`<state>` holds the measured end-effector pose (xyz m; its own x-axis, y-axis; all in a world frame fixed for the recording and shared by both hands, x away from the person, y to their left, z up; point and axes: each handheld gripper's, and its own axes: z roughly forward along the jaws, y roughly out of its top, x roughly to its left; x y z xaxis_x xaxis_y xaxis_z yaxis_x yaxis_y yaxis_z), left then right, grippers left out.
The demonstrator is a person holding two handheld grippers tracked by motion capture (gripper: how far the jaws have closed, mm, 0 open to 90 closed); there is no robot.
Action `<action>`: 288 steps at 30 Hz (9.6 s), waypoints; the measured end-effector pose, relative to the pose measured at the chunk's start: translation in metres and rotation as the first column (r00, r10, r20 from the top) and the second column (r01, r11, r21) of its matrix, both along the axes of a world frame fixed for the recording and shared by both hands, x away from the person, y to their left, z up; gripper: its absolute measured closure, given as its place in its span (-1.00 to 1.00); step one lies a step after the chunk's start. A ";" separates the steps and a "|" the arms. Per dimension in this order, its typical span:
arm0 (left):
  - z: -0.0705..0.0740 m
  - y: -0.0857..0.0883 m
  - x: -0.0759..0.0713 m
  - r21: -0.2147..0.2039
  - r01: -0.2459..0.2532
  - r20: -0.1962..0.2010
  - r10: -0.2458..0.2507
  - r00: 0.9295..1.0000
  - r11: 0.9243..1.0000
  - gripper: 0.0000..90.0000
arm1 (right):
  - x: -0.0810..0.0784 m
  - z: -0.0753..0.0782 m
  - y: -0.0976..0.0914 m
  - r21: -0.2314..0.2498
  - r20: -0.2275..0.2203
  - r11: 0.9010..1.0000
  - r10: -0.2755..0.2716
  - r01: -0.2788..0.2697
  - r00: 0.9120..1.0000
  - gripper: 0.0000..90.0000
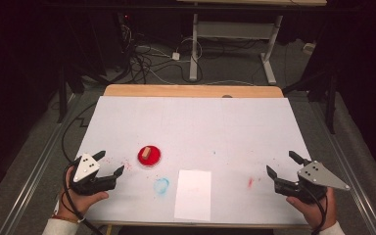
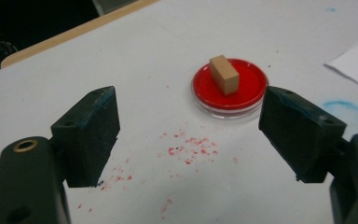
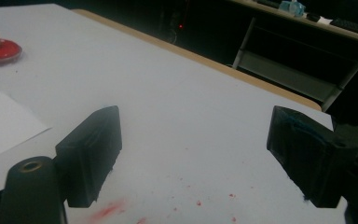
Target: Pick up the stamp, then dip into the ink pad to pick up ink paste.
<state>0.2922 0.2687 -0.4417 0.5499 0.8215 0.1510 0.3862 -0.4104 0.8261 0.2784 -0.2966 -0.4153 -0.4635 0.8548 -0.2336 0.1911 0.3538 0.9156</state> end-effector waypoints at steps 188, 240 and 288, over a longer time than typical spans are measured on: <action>0.056 -0.099 0.090 0.196 0.263 -0.411 -0.165 0.897 0.945 0.64 | 0.011 -0.019 0.017 -0.112 -0.097 0.990 0.069 -0.080 0.993 -0.58; 0.005 -0.100 0.116 0.213 0.247 -0.529 -0.101 0.843 0.945 0.64 | 0.011 -0.022 0.018 -0.117 -0.122 0.988 0.083 -0.097 0.989 -0.58; 0.053 -0.082 0.097 0.169 0.214 -0.407 -0.129 0.904 0.962 0.64 | 0.011 -0.020 0.016 -0.109 -0.118 0.990 0.077 -0.090 0.990 -0.58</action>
<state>0.3888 0.1870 -0.3890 0.7286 0.6831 0.0504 0.5671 -0.6428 0.5149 0.2895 -0.2805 -0.4356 -0.5611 0.7827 -0.2692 0.2562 0.4735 0.8427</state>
